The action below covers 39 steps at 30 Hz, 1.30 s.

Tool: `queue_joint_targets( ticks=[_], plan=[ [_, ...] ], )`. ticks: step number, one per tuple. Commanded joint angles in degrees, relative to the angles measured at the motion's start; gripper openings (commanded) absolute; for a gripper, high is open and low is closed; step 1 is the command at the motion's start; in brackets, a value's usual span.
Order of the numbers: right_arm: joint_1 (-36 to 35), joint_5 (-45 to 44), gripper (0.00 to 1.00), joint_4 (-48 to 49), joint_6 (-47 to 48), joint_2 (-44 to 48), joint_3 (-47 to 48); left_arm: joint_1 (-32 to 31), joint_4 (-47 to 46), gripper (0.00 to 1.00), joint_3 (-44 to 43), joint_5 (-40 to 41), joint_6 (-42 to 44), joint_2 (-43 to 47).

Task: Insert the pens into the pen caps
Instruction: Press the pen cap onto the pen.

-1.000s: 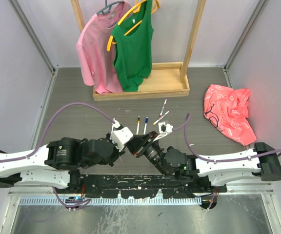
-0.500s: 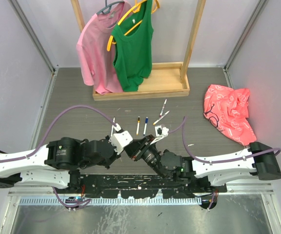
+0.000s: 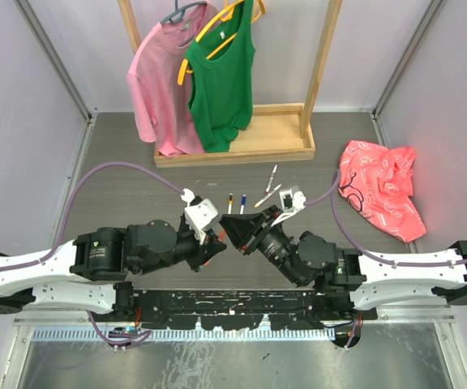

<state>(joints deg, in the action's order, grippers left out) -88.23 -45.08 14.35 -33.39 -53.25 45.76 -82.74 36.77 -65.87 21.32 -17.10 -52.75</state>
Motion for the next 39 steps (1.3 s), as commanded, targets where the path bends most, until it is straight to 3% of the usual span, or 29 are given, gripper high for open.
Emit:
queue_joint_targets(
  ticks=[1,19,25,39],
  plan=[
    [-0.4,6.1,0.03,-17.6,6.1,-1.3,1.3,0.4,-27.3,0.0,-4.1,-0.5,-0.5,2.9],
    [-0.3,6.7,0.25,-15.6,13.6,9.9,6.4,0.4,-23.7,0.0,-1.4,-4.5,-4.1,2.3],
    [-0.2,8.7,0.42,-9.2,15.2,14.5,4.4,0.4,-23.7,0.0,-0.8,-5.1,-4.4,2.3],
    [-0.3,8.1,0.53,-1.9,17.9,16.3,4.0,0.4,-23.9,0.0,-0.4,-7.3,-5.0,1.2]
  ],
)
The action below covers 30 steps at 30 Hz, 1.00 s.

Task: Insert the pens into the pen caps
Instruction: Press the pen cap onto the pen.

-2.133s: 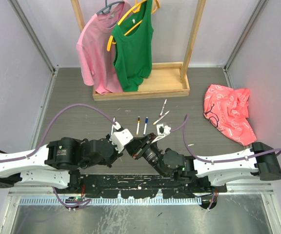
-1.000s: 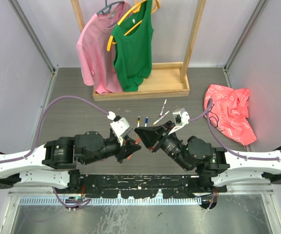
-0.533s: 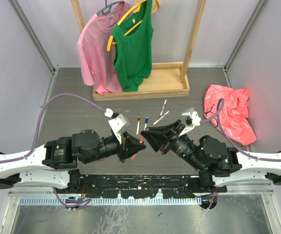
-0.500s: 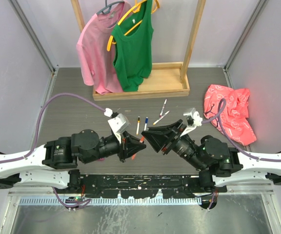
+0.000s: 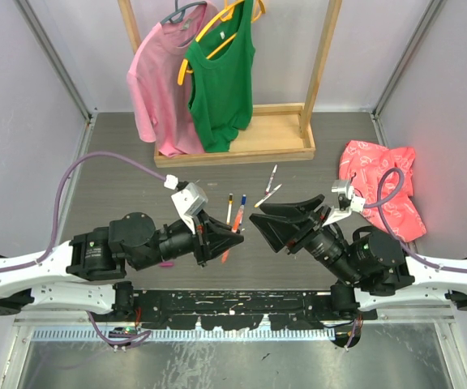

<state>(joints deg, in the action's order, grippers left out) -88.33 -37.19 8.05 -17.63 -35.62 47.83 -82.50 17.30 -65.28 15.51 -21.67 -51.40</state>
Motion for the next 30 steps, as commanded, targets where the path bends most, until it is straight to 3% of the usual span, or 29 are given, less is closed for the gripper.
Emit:
queue_joint_targets(
  ticks=[1,11,27,30],
  plan=[
    [-0.2,0.5,0.53,4.4,2.3,-2.1,2.4,0.1,-4.4,0.0,-1.2,-1.7,-0.4,-0.3],
    [-0.2,2.1,0.51,5.4,1.8,-6.3,4.6,0.1,-4.5,0.0,-1.6,-3.6,-0.1,-1.2],
    [-0.2,2.3,0.48,8.1,1.5,-4.4,2.9,0.1,-4.5,0.0,-0.6,-4.2,-0.5,-1.0],
    [-0.1,2.0,0.4,8.1,1.1,-3.9,2.5,0.2,-4.5,0.0,-0.4,-4.3,-0.5,-0.9]
  ],
)
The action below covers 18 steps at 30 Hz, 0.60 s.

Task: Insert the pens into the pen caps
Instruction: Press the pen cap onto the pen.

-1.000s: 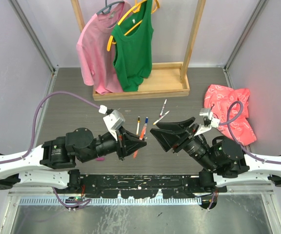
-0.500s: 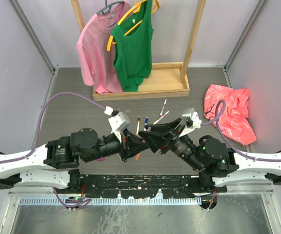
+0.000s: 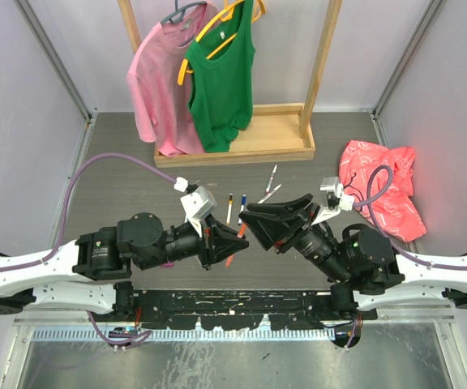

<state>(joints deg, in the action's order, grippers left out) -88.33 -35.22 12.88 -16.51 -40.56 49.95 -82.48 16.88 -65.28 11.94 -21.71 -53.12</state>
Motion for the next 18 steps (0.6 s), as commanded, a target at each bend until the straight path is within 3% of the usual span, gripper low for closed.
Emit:
queue_joint_targets(
  ticks=[1,5,14,18],
  plan=[
    [-0.2,0.1,0.37,3.2,-0.1,1.0,0.3,0.1,-4.1,0.0,-0.4,-0.7,-0.5,0.7],
    [-0.1,0.1,0.32,2.4,-0.5,0.9,0.2,0.1,-4.1,0.0,-0.4,-0.5,-0.5,0.9],
    [-0.1,-0.7,0.37,1.2,-1.9,0.8,-0.5,0.1,-4.2,0.0,-0.8,-0.8,-0.2,0.7],
    [-0.1,-0.3,0.28,0.8,-2.3,0.5,-0.2,0.1,-4.6,0.0,-0.7,-0.8,-0.2,0.7]
  ],
)
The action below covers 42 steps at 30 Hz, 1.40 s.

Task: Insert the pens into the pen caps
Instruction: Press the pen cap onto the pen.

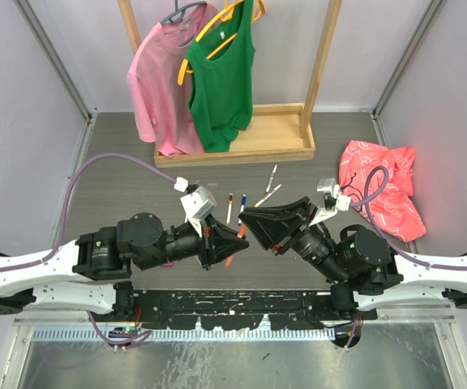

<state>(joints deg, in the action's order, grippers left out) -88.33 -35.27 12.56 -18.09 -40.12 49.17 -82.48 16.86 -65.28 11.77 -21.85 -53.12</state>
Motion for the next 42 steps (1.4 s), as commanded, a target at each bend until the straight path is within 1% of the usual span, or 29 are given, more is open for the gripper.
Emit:
queue_joint_targets(
  ticks=[1,4,6,7,8,10,13,15,20,23,28,34,38,42],
  plan=[
    [-0.2,-0.2,0.26,1.0,-0.8,0.0,0.6,0.1,-4.6,0.0,-0.7,-0.6,0.0,0.7],
    [-0.1,0.2,0.17,0.8,-1.1,-0.5,0.7,0.1,-4.9,0.0,-0.6,-0.3,0.0,0.8],
    [-0.2,0.6,0.09,0.4,-1.3,-0.8,0.8,0.1,-5.1,0.0,-0.6,0.1,0.0,0.9],
    [-0.2,0.7,0.03,0.0,-1.5,-0.9,0.9,0.1,-5.2,0.0,-0.6,0.4,0.0,1.0],
    [-0.1,0.8,0.0,-0.3,-1.9,-0.9,0.9,0.1,-5.5,0.0,-0.6,0.6,0.1,1.2],
    [-0.1,1.0,0.0,-0.7,-2.7,-0.7,0.6,0.1,-6.0,0.0,-1.1,0.4,0.3,1.3],
    [-0.1,0.3,0.0,-4.9,-4.4,-1.5,1.7,0.1,-6.5,0.0,-2.5,0.0,0.4,1.0],
    [-0.2,1.3,0.0,-6.5,-5.7,-2.9,1.5,0.1,-7.3,0.0,-3.5,0.5,0.6,0.8],
    [-0.2,5.3,0.0,-7.7,-9.2,-6.8,0.0,0.1,-9.9,0.0,-5.4,1.3,2.2,0.4],
    [-0.6,5.8,0.0,-8.1,-11.1,-7.6,-2.3,0.1,-11.4,0.0,-5.9,2.3,3.3,1.0],
    [-3.9,2.0,0.0,-11.1,-13.5,-8.7,-4.5,0.1,-12.2,0.0,-6.9,4.4,5.9,2.8],
    [-9.7,-1.0,0.0,-12.1,-16.9,-13.1,-6.1,0.1,-12.0,0.0,-8.6,4.8,7.2,2.6],
    [-10.1,-2.1,0.0,-12.7,-17.4,-11.4,-7.2,0.1,-11.5,0.0,-8.5,4.8,7.2,2.6],
    [-10.1,-4.1,0.0,-13.2,-14.4,-10.6,-5.8,0.1,-11.4,0.0,-8.0,4.9,6.9,3.1]
  ],
)
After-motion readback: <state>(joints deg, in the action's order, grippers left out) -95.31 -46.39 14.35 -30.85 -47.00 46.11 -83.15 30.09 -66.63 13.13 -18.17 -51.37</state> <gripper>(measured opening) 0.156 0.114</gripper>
